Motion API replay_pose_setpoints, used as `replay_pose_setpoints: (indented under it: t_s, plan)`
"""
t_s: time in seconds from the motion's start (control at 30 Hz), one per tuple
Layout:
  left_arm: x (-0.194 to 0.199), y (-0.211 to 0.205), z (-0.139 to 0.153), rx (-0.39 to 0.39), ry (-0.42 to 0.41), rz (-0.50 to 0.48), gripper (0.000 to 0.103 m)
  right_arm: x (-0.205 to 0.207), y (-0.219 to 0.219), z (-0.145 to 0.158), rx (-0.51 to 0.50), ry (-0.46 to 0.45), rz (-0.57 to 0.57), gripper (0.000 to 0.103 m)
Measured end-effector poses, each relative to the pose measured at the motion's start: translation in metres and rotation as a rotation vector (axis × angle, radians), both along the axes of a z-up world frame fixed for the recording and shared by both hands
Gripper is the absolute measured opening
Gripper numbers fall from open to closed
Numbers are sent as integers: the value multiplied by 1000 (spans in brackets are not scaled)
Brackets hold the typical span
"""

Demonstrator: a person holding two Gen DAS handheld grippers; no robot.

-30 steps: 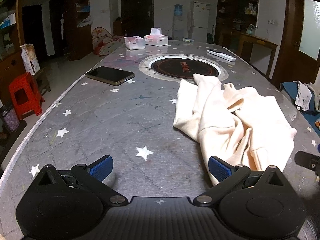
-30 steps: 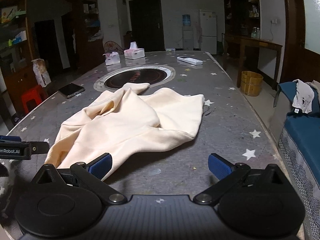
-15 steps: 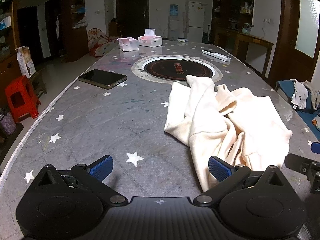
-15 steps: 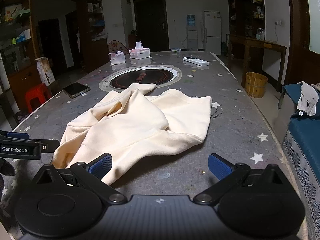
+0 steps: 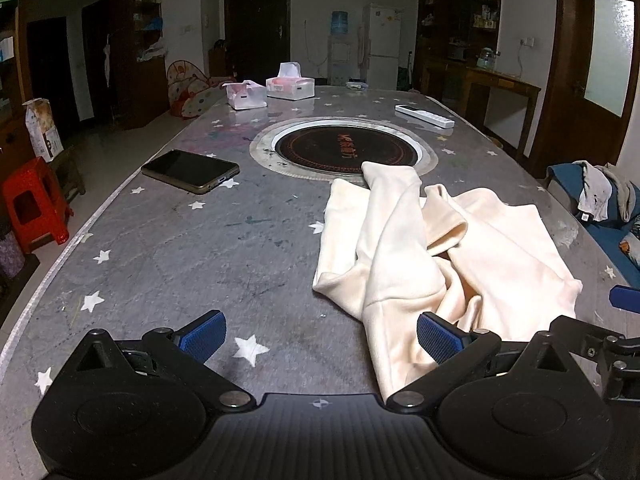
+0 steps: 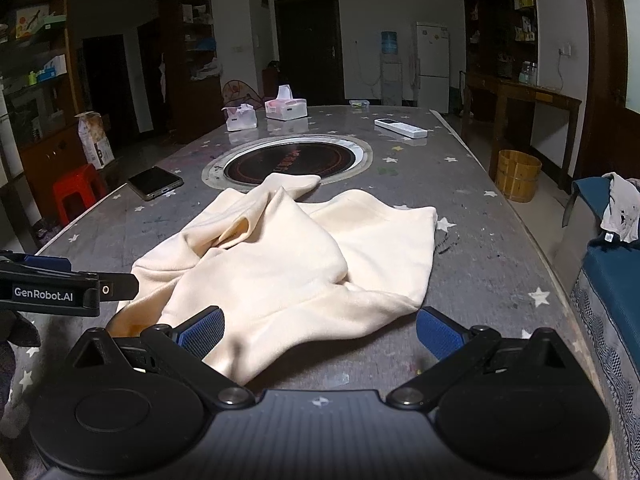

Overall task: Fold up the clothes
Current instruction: 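Move both grippers toward the crumpled cream sweatshirt on the table, then grasp the sweatshirt fabric with the left gripper while the right gripper grasps another edge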

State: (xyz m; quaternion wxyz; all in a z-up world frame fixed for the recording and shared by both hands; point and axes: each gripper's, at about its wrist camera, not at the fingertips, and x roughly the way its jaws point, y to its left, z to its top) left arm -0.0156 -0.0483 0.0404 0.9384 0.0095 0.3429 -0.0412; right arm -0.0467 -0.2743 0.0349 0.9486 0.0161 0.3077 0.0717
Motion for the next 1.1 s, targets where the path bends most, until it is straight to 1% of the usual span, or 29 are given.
replay_pose_setpoints:
  t_s: [0.3,0.53,0.6,0.67,0.77,0.83,0.87,0.93,1.0,1.07,1.1]
  plan:
    - [10,-6,3,7,-9,-15,103,9,-1,-1,17,1,-6,103]
    - [29,-15,13,20,-47,-55,103,25,-4,2,40,-3,-10,103]
    - [37,-19,16,24,-56,-75,103,31,-4,3,41,-1,-5,102]
    - [47,-22,18,23,-59,-93,102,39,-4,4,42,-1,-2,98]
    - [61,-27,20,11,-58,-126,95,53,-5,4,44,2,3,95]
    - [73,-31,21,7,-53,-153,85,61,-6,4,47,7,8,91]
    - [78,-33,21,6,-51,-167,83,66,-7,4,50,8,13,88]
    - [90,-37,19,4,-40,-195,70,74,-8,4,60,15,26,81]
    - [100,-41,17,1,-28,-224,67,84,-10,6,69,20,42,78]
    - [111,-45,14,0,-9,-250,58,93,-10,7,69,21,56,71]
    - [117,-46,11,-3,6,-263,52,100,-10,8,71,20,66,69]
